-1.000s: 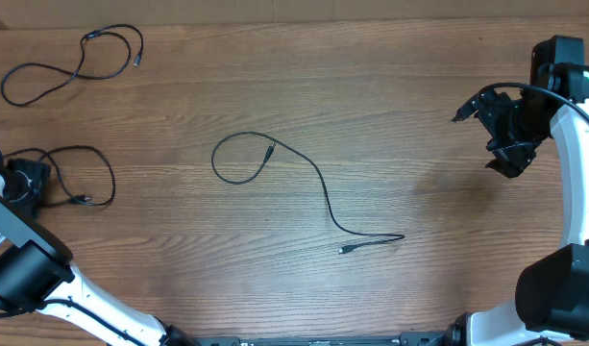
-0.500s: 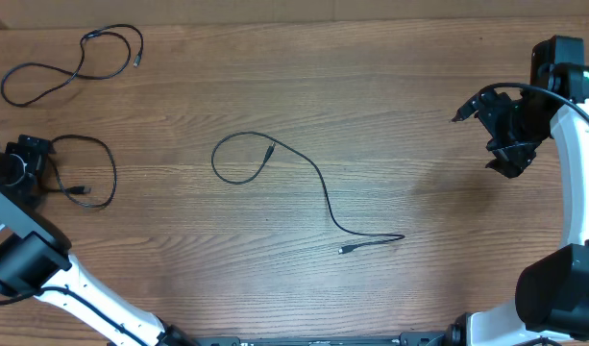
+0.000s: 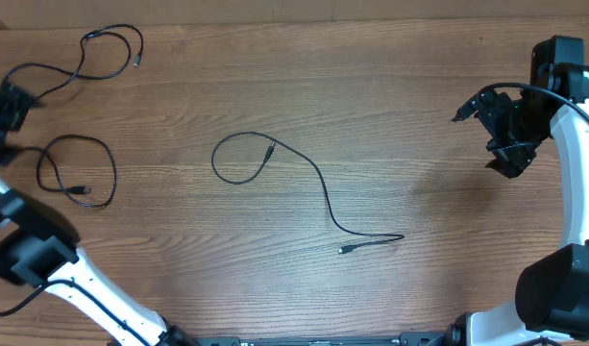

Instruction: Untangle cables

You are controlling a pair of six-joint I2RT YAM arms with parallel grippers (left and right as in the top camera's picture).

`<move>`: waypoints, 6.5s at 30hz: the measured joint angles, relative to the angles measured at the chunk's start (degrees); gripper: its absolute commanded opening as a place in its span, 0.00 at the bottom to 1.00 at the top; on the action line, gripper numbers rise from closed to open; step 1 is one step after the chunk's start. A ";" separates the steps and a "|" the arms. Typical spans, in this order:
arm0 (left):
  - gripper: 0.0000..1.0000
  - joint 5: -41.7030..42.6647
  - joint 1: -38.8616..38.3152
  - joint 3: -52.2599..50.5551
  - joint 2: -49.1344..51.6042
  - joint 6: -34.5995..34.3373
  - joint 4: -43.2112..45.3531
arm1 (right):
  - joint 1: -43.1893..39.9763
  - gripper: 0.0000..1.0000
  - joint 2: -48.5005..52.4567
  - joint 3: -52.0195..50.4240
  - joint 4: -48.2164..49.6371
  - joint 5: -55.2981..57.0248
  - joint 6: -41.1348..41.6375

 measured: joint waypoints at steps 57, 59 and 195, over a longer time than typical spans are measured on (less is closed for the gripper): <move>0.54 -20.33 -72.81 -34.45 -0.44 -43.85 22.67 | 0.00 1.00 0.00 0.00 0.00 -0.02 -0.02; 0.43 -20.70 -72.81 -34.45 -0.44 -44.13 22.62 | 0.00 1.00 0.00 0.00 0.00 0.00 -0.02; 0.08 -52.85 12.41 -29.70 -30.56 -62.10 -13.81 | 0.00 1.00 0.00 0.00 0.00 -0.02 0.00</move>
